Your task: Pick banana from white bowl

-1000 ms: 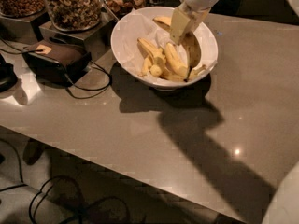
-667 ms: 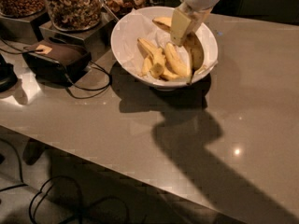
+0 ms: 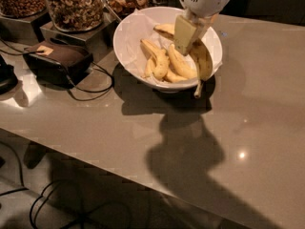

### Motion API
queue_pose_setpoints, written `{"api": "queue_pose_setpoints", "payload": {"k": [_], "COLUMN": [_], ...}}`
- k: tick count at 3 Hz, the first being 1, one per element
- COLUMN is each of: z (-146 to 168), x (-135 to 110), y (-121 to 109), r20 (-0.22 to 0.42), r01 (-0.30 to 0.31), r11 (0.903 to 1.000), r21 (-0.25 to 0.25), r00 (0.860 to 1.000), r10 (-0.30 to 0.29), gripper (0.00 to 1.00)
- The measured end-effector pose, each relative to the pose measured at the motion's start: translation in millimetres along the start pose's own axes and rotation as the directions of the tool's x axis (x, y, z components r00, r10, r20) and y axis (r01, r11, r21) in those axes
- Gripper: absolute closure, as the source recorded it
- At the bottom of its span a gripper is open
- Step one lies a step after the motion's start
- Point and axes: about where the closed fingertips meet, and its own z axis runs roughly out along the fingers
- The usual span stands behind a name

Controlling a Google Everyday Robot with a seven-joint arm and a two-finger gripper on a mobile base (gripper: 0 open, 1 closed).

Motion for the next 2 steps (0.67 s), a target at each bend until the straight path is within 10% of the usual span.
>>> {"api": "queue_pose_setpoints", "payload": {"k": [2], "z": [-11], "x": [29], "y": [18], "r20": [-0.039], "r01": [0.041], "r11": [0.9991], "r21": [0.007], "r00": [0.998], "r10": [-0.041], "gripper": [1.0]}}
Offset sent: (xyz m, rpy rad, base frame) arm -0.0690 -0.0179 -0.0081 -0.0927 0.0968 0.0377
